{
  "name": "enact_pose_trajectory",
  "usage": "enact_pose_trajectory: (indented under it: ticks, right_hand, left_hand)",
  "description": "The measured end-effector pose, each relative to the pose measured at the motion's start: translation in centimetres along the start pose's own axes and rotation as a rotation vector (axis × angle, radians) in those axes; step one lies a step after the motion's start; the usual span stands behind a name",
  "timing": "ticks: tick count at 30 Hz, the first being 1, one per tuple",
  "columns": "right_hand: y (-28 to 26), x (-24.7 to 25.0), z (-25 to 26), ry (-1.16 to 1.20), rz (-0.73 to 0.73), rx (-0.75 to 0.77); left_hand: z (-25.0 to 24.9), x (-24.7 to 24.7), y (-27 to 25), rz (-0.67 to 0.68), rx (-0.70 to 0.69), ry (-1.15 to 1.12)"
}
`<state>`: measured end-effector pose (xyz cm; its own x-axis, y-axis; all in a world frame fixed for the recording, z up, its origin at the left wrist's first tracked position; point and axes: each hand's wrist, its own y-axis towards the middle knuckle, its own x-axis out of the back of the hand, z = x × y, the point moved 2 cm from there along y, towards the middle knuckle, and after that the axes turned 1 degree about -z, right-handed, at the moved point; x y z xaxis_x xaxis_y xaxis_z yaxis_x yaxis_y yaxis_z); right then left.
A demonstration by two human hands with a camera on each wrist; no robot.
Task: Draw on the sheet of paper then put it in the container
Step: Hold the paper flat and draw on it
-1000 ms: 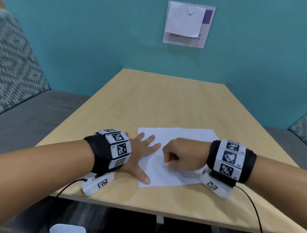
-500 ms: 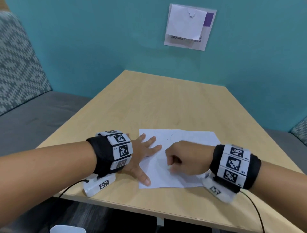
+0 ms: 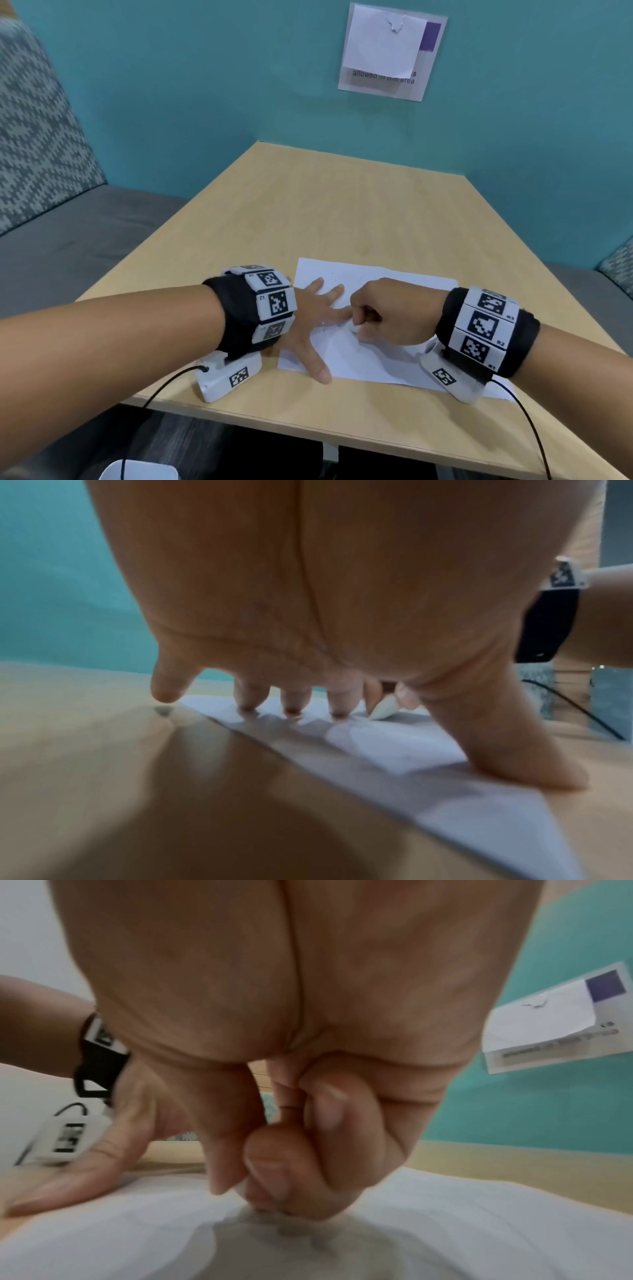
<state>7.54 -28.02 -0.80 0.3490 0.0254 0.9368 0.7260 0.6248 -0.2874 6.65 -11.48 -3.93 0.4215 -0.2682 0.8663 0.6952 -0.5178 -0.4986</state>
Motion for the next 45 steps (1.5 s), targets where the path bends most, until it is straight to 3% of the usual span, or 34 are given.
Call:
enact_pose_trajectory:
  ticks: [4,9,13,17,21,26,30,35,38,42,45]
  right_hand:
    - [-1.4,-1.7,3.7,0.039,0.105,0.172]
    - [-0.3,0.2,1.9,0.012,0.054,0.048]
    - [-0.6,-1.0,3.1,0.057,0.100,0.124]
    - [-0.4,0.3,1.3,0.019,0.027,0.022]
    - [-0.8,-1.4,3.3,0.047,0.108,0.147]
    - [0.0,0.2,1.4,0.031,0.038,0.038]
    - [-0.7,-1.6,3.7,0.091,0.125,0.165]
    - [0.3,0.1,0.1,0.029,0.009,0.016]
    - [-0.2,-1.2,1.0,0.010,0.097,0.106]
    - [0.7,0.7,-1.5,-0.024,-0.005,-0.022]
    - [0.2,-0.1,-0.7,-0.009,0.029,0.042]
  left_hand:
    - [0.4,-0.5,0.1,-0.039,-0.031,-0.067]
    - [0.3,-0.7,0.3,-0.049,-0.004,-0.036]
    - [0.4,-0.7,0.2,-0.063,-0.017,-0.059]
    - [0.3,-0.7,0.4,-0.032,0.005,-0.023]
    - [0.3,-0.5,0.2,-0.041,-0.015,-0.044]
    - [0.4,-0.8,0.5,-0.029,0.004,-0.039]
    - [0.1,-0.4,0.0,-0.052,-0.009,-0.063]
    - [0.0,-0.4,-0.1,-0.011,0.030,-0.001]
    - [0.0,-0.2,-0.2,-0.019,0.012,-0.019]
    - [0.1,-0.2,-0.1,0.019,0.038,-0.005]
    - [0.1,-0.2,-0.1,0.011,0.041,-0.001]
